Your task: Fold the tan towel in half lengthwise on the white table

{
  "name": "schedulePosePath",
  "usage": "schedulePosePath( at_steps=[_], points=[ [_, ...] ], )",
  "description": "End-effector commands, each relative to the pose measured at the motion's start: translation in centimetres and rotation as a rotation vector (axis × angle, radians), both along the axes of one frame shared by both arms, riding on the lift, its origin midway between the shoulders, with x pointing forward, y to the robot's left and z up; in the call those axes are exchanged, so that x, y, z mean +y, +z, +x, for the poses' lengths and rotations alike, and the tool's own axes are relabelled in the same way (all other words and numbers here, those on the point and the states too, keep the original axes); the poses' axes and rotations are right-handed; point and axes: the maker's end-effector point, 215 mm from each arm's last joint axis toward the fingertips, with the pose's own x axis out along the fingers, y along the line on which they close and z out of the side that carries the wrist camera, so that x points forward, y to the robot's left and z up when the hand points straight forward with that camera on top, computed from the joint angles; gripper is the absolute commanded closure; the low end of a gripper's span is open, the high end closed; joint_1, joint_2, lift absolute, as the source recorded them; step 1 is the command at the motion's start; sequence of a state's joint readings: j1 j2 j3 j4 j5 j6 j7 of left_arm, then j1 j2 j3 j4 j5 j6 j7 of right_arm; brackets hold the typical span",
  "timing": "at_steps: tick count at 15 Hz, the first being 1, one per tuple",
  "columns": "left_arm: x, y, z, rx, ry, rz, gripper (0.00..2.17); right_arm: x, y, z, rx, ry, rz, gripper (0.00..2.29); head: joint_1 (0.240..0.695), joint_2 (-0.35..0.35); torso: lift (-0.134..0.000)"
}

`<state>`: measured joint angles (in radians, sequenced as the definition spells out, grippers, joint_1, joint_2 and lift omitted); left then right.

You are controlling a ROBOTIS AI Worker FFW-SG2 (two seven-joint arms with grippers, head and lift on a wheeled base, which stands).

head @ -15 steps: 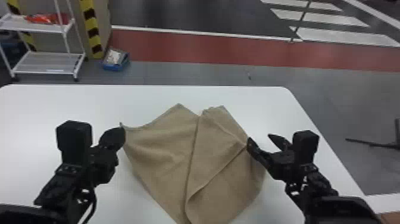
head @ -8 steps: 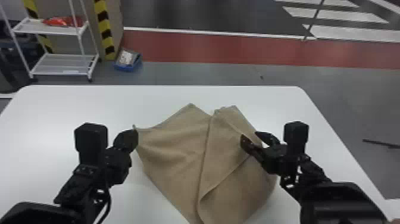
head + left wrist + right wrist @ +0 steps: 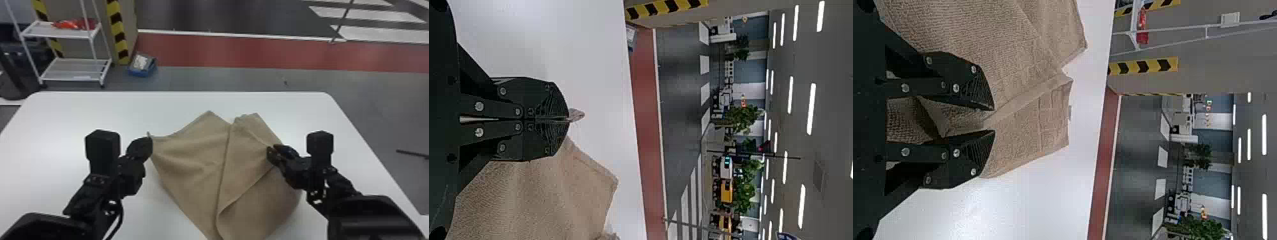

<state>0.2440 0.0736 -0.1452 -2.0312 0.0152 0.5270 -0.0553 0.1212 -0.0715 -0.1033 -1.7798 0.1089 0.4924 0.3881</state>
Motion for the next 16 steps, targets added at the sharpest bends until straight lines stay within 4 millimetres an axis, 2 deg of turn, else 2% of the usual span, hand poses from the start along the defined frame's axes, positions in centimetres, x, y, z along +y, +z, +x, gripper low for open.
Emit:
schedulePosePath(
  at_steps=[1,2,3,4,5,6,7,8,12,13,16],
  points=[
    [0.2,0.1,0.1,-0.002,0.004,0.001,1.53,-0.1,1.1,0.2,-0.028,0.0,0.003,1.3,0.695,-0.108,-0.123],
    [0.6,0.1,0.2,-0.002,0.008,0.002,1.56,-0.1,1.3,0.3,-0.033,0.007,0.003,1.34,0.695,-0.108,-0.123],
    [0.9,0.1,0.2,-0.002,0.013,0.001,1.63,-0.4,1.3,0.4,-0.029,0.005,0.008,1.58,0.695,-0.107,-0.123],
    [0.9,0.0,0.1,0.001,0.014,0.002,1.62,-0.8,1.5,0.6,-0.032,0.0,0.005,1.6,0.695,-0.105,-0.123],
    [1.0,0.1,0.2,-0.001,0.016,0.003,1.62,-0.6,1.5,0.5,-0.028,0.006,0.01,1.46,0.695,-0.103,-0.123],
    [0.8,0.2,0.3,-0.002,0.012,0.003,1.62,-0.4,1.6,0.5,-0.034,0.012,0.01,0.83,0.695,-0.103,-0.123],
    [0.7,0.2,0.3,-0.004,0.01,0.004,1.62,-0.3,1.4,0.4,-0.029,0.014,0.008,0.36,0.695,-0.104,-0.123],
    [0.6,0.2,0.3,-0.004,0.007,0.003,1.62,-0.3,1.1,0.3,-0.02,0.015,0.004,0.33,0.695,-0.104,-0.123],
    [0.7,0.2,0.4,-0.004,0.01,0.007,1.62,-1.1,-0.4,-0.5,0.021,0.002,-0.008,0.34,0.695,-0.106,-0.123],
    [0.7,0.1,0.3,-0.001,0.007,0.008,1.62,-1.3,-0.8,-0.7,0.031,-0.002,-0.012,0.4,0.695,-0.107,-0.123],
    [0.6,0.1,0.3,-0.003,0.006,0.007,1.63,-0.6,-1.4,-1.0,0.061,0.029,0.015,0.77,0.695,-0.113,-0.123]
  ],
)
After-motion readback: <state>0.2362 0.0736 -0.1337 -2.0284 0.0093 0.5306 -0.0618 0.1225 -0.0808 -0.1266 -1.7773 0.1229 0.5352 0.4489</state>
